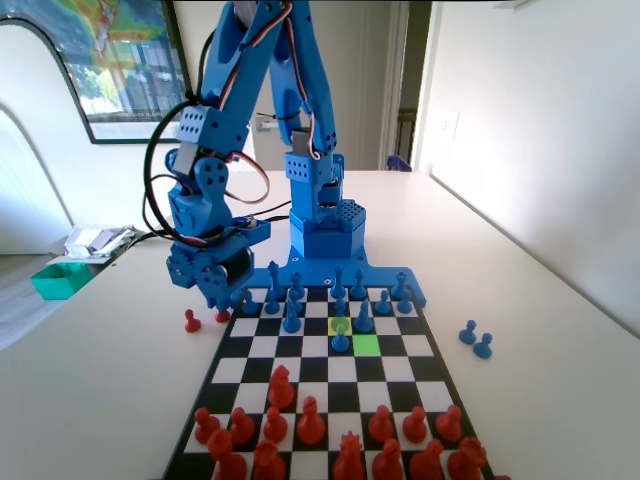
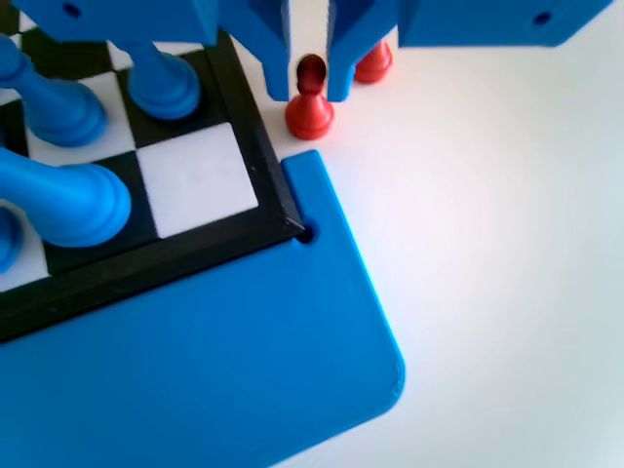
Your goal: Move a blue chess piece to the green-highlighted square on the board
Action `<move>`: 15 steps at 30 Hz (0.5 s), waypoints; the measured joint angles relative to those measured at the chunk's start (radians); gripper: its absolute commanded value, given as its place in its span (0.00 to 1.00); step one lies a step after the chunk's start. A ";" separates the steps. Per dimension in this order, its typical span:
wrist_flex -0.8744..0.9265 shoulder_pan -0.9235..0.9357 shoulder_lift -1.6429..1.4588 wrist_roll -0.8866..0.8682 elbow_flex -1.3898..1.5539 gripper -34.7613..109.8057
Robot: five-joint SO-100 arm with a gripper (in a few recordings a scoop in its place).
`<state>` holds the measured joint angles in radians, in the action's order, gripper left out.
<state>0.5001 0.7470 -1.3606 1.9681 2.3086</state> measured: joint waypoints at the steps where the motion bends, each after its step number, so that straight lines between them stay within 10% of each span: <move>1: 0.000 0.000 0.000 0.000 0.000 0.32; 15: 0.325 -0.031 -0.078 -0.011 -0.110 0.31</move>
<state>0.8253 0.7164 -1.4389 1.9574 2.1982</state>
